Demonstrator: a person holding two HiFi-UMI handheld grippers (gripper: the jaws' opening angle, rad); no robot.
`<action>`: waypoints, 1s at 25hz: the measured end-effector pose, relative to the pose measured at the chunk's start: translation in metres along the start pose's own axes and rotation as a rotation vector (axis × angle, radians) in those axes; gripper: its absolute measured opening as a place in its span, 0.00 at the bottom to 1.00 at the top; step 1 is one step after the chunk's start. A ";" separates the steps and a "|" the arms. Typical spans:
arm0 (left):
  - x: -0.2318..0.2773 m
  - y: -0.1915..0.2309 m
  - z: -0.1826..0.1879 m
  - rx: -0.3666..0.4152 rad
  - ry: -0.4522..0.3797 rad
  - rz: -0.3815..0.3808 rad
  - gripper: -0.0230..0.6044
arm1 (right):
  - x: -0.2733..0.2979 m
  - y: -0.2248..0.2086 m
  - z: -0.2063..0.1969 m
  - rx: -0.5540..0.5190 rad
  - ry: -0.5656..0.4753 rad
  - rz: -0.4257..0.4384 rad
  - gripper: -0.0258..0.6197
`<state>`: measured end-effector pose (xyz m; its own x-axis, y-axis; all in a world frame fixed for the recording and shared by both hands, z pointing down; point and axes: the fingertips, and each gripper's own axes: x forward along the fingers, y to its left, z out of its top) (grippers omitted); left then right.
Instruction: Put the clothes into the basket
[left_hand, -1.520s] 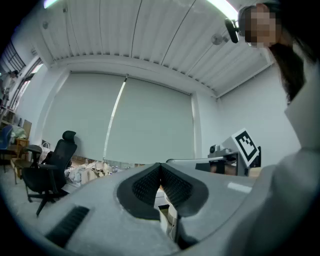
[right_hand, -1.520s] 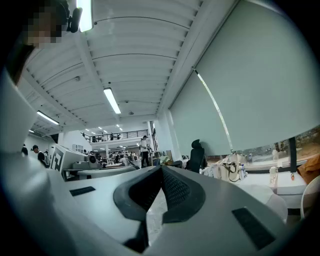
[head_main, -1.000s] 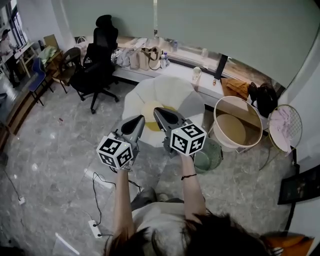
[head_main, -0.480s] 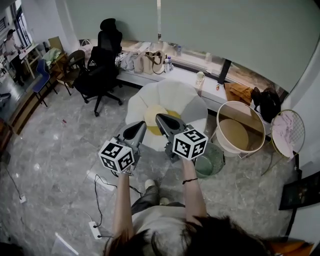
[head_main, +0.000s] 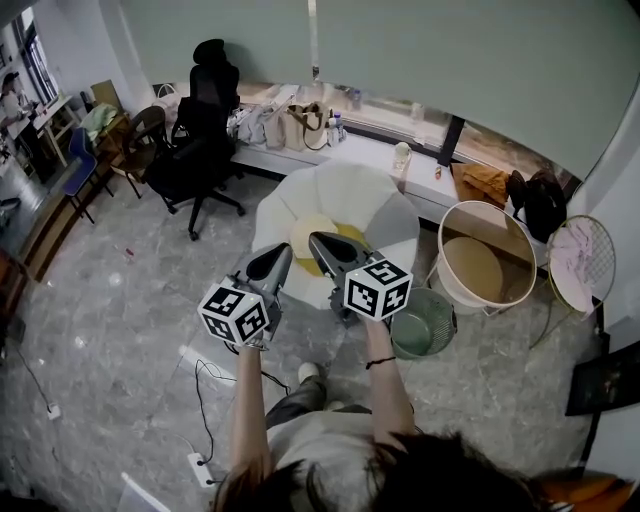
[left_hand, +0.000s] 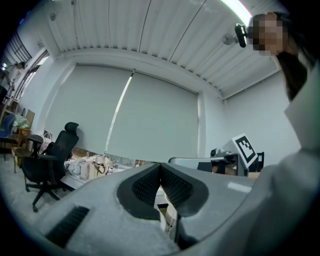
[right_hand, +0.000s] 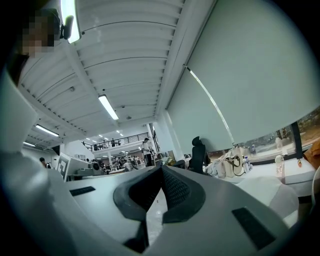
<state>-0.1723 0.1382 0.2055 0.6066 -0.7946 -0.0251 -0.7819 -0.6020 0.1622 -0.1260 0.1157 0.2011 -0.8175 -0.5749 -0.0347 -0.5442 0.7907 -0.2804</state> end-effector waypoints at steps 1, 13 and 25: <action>0.004 0.005 -0.001 -0.005 -0.001 -0.003 0.05 | 0.004 -0.004 -0.001 -0.001 0.004 0.000 0.05; 0.047 0.069 -0.006 -0.035 0.024 -0.034 0.05 | 0.060 -0.051 -0.014 0.025 0.033 -0.043 0.05; 0.076 0.111 -0.002 -0.063 0.048 -0.132 0.05 | 0.098 -0.082 -0.013 0.020 0.047 -0.134 0.05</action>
<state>-0.2126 0.0117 0.2235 0.7112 -0.7030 -0.0036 -0.6848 -0.6939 0.2227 -0.1637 -0.0026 0.2327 -0.7459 -0.6642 0.0491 -0.6456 0.7030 -0.2983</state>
